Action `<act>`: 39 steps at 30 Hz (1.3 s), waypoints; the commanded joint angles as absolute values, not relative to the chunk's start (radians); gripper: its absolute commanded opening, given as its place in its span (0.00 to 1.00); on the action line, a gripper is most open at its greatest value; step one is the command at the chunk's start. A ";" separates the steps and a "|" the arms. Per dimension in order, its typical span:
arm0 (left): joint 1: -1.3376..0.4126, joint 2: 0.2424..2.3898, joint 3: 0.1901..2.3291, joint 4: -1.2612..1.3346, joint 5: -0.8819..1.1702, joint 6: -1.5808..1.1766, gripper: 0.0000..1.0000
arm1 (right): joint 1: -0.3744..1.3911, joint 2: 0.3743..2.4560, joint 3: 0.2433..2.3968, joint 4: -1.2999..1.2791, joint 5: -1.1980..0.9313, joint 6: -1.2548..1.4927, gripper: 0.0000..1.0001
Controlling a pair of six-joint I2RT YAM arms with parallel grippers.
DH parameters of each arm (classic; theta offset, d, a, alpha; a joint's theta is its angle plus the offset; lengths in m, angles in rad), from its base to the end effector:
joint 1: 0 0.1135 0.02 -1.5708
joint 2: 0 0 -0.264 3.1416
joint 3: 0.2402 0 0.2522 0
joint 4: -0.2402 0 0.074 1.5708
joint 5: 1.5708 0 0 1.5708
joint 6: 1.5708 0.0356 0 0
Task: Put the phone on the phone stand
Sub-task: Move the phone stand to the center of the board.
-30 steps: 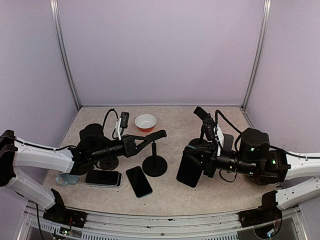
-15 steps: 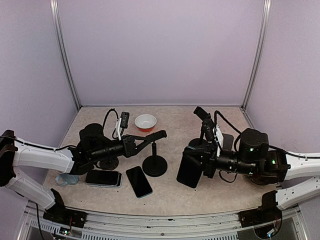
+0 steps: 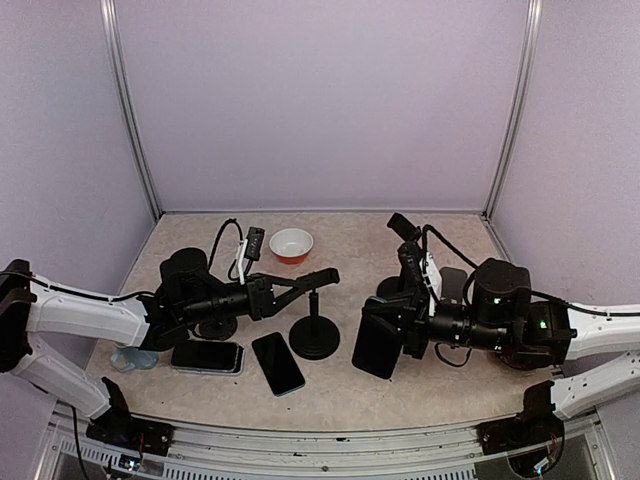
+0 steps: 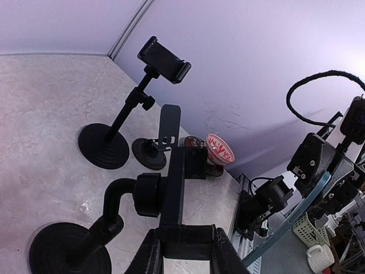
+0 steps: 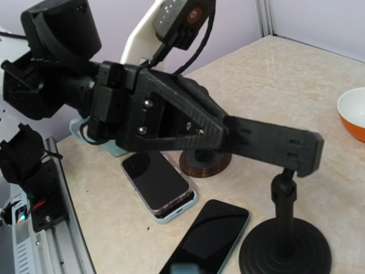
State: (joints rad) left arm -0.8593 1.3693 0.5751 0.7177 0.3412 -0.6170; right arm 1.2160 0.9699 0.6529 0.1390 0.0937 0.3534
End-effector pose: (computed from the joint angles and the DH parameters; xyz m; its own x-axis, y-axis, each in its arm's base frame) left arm 0.1796 -0.2266 0.2313 -0.5797 -0.1626 -0.7984 0.7309 0.3293 -0.5978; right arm 0.0830 0.2144 0.2925 -0.3698 -0.0062 -0.9291 -0.8246 0.4630 0.3251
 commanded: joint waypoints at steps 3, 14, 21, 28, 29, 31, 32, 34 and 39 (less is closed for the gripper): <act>-0.874 1.391 0.597 0.765 0.385 -0.589 0.05 | 1.206 0.971 0.654 0.189 0.093 0.353 0.00; -0.874 1.390 0.597 0.758 0.393 -0.579 0.04 | 1.206 0.995 0.657 0.201 0.079 0.343 0.00; -0.874 1.393 0.594 0.758 0.392 -0.576 0.03 | 1.206 1.002 0.655 0.203 0.076 0.341 0.00; -0.874 1.396 0.594 0.758 0.393 -0.575 0.02 | 1.206 1.002 0.651 0.207 0.073 0.340 0.00; -0.874 1.395 0.596 0.758 0.393 -0.576 0.02 | 1.206 1.002 0.651 0.207 0.072 0.340 0.00; -0.874 1.394 0.597 0.755 0.393 -0.575 0.02 | 1.206 1.000 0.651 0.207 0.073 0.337 0.00; -0.874 1.393 0.598 0.755 0.392 -0.574 0.02 | 1.206 1.001 0.651 0.208 0.073 0.336 0.00; -0.874 1.391 0.599 0.751 0.391 -0.572 0.02 | 1.206 0.999 0.652 0.209 0.074 0.335 0.00; -0.874 1.389 0.603 0.741 0.390 -0.570 0.02 | 1.206 0.989 0.645 0.218 0.073 0.330 0.00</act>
State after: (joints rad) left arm -0.8642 1.3834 0.5758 0.7406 0.3599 -0.5854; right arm 1.2160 1.0054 0.6529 0.1402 0.0822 0.3378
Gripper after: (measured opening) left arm 0.217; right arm 0.058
